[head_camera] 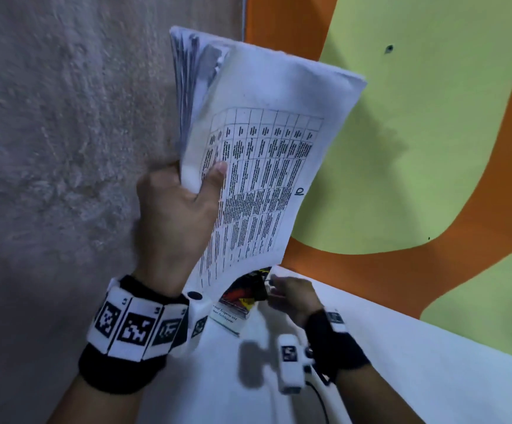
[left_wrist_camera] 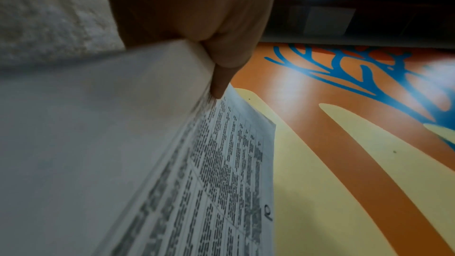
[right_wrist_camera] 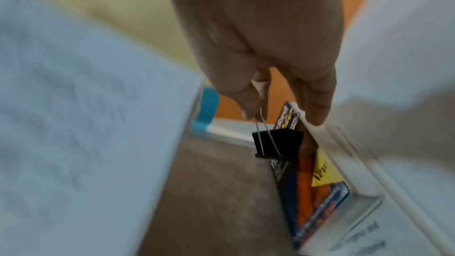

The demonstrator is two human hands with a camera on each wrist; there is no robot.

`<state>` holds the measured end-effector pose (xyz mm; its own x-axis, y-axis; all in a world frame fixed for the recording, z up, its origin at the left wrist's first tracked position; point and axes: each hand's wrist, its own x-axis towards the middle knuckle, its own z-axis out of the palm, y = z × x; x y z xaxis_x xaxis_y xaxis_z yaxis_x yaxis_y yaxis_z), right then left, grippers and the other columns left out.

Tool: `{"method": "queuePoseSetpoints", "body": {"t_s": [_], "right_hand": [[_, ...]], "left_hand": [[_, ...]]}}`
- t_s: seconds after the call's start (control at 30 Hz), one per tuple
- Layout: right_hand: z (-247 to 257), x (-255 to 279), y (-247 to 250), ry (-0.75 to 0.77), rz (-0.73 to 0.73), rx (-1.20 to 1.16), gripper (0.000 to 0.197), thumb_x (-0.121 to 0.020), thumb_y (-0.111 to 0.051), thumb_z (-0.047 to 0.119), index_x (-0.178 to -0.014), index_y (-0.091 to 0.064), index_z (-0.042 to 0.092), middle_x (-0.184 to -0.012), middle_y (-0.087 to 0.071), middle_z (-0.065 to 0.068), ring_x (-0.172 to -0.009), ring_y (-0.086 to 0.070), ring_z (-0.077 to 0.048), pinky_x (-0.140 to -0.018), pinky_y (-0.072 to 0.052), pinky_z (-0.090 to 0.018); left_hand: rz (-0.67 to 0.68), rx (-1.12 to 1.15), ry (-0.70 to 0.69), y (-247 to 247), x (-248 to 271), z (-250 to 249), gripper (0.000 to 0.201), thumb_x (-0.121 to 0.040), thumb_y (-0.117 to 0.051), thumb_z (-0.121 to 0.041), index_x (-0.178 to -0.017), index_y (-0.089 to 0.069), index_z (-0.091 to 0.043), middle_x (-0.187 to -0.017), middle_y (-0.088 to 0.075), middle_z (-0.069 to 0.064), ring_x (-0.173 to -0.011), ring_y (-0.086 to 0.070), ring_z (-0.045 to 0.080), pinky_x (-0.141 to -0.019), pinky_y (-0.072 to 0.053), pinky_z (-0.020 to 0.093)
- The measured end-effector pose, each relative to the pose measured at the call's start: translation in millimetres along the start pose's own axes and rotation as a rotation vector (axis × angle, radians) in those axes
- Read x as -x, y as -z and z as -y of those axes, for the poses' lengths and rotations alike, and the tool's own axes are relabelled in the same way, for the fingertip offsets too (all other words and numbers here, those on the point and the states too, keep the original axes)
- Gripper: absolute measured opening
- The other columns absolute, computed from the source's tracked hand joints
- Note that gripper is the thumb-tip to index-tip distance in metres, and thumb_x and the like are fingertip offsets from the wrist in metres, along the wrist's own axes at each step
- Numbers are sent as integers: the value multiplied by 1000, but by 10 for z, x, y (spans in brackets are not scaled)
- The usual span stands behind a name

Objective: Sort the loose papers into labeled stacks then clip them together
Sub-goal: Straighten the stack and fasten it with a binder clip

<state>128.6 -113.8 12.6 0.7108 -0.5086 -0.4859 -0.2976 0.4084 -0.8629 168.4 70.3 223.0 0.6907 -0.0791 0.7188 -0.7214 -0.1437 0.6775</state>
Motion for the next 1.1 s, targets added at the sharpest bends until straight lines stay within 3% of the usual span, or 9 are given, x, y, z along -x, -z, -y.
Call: {"method": "queuePoseSetpoints", "body": {"t_s": [0.13, 0.27, 0.37, 0.5, 0.53, 0.6, 0.83, 0.93, 1.1], "right_hand": [[-31, 648, 906, -170, 120, -499, 9, -86, -62, 10, -88, -56, 4, -97, -63, -30, -78, -66, -36, -78, -56, -46], [-104, 1405, 1715, -23, 113, -871, 57, -39, -94, -4, -83, -59, 2, -115, -56, -34, -111, -57, -38, -102, -40, -45], [-153, 1890, 2047, 135, 123, -928, 45, -34, -96, -2, -69, -67, -1, -118, -58, -33, -117, -56, -38, -104, -39, -43], [-96, 2307, 2222, 464, 8, -511, 42, -49, -95, 23, -72, -71, -2, -122, -61, -27, -118, -56, -43, -101, -45, -56], [-42, 2357, 2241, 543, -43, -392, 43, -50, -95, 29, -71, -72, -1, -121, -64, -24, -119, -57, -40, -101, -45, -55], [106, 2461, 2308, 659, -95, -239, 39, -50, -93, 35, -67, -76, 4, -113, -69, -18, -116, -61, -28, -94, -46, -39], [367, 2649, 2586, 798, -30, 177, 18, -68, -83, 9, -76, -76, -6, -111, -68, -15, -111, -62, -25, -83, -50, -32], [324, 2656, 2564, 876, -81, 220, 12, -68, -81, 2, -75, -76, -7, -110, -68, -11, -103, -64, -21, -73, -50, -24], [22, 2463, 2447, 1238, -342, 432, 9, -74, -81, 18, -79, -80, 10, -116, -64, -11, -113, -60, -31, -90, -50, -33]], "left_hand": [[113, 110, 55, -197, 177, -21, 43, -84, -70, -31, -48, -46, -24, -43, -46, -9, -39, -45, 5, -43, -37, 18], [292, 186, 128, -474, 481, 32, 56, -83, -70, -27, -43, -31, -21, -36, -28, -7, -34, -24, 6, -42, -22, 17], [427, 211, 231, -706, 722, 134, 52, -80, -71, -37, -46, -43, -9, -39, -37, -6, -35, -33, 9, -46, -29, 18], [562, 258, 254, -979, 1042, -44, 50, -77, -72, -41, -46, -39, -19, -47, -32, 6, -43, -30, 13, -45, -25, 20], [604, 276, 255, -1030, 1110, -61, 48, -77, -72, -42, -62, -28, -27, -49, -30, 5, -46, -30, 12, -46, -25, 20], [726, 308, 266, -1154, 1246, -55, 56, -72, -71, -58, -55, -52, -8, -54, -32, 4, -50, -32, 13, -52, -29, 26], [922, 349, 285, -1266, 1505, -290, 58, -68, -73, -61, -49, -42, -15, -44, -33, -8, -45, -31, 13, -56, -35, 33], [892, 376, 330, -1337, 1607, -236, 67, -55, -72, -71, -72, -48, -10, -62, -50, -1, -56, -48, 13, -70, -45, 29], [720, 541, 318, -1432, 1842, -388, 15, -71, -79, -18, -69, -74, -31, -65, -71, -15, -60, -62, -3, -60, -48, 10]]}}
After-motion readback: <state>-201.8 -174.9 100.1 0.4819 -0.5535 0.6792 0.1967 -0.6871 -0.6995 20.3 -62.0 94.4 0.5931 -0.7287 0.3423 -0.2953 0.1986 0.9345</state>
